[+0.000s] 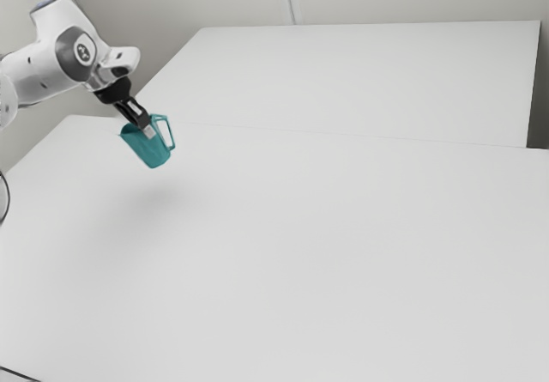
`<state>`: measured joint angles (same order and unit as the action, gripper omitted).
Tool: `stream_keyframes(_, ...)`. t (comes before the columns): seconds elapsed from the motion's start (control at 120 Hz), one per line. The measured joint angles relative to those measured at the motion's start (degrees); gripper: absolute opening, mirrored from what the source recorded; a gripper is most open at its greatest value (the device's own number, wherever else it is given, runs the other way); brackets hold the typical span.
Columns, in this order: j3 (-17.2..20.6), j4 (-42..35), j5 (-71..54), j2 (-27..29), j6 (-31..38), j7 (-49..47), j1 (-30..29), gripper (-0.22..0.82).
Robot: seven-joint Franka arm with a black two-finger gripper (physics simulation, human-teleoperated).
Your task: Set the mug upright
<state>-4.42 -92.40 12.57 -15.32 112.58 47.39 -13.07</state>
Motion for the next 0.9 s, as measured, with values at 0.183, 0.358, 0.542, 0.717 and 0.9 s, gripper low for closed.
stream_keyframes(0.183,-3.6,-4.3,-4.5,0.8,5.5,-4.0,10.2,-0.18)
stream_keyframes(0.358,-5.4,-8.4,-10.2,1.5,9.7,-8.5,17.0,-0.18)
stream_keyframes(0.542,-6.4,-11.2,-14.6,1.3,13.0,-13.6,22.9,-0.18)
stream_keyframes(0.717,-7.5,-12.3,-16.2,0.4,14.7,-18.2,26.1,-0.18)
stream_keyframes(0.9,-7.4,-12.1,-16.0,-2.5,15.4,-21.8,25.9,-0.18)
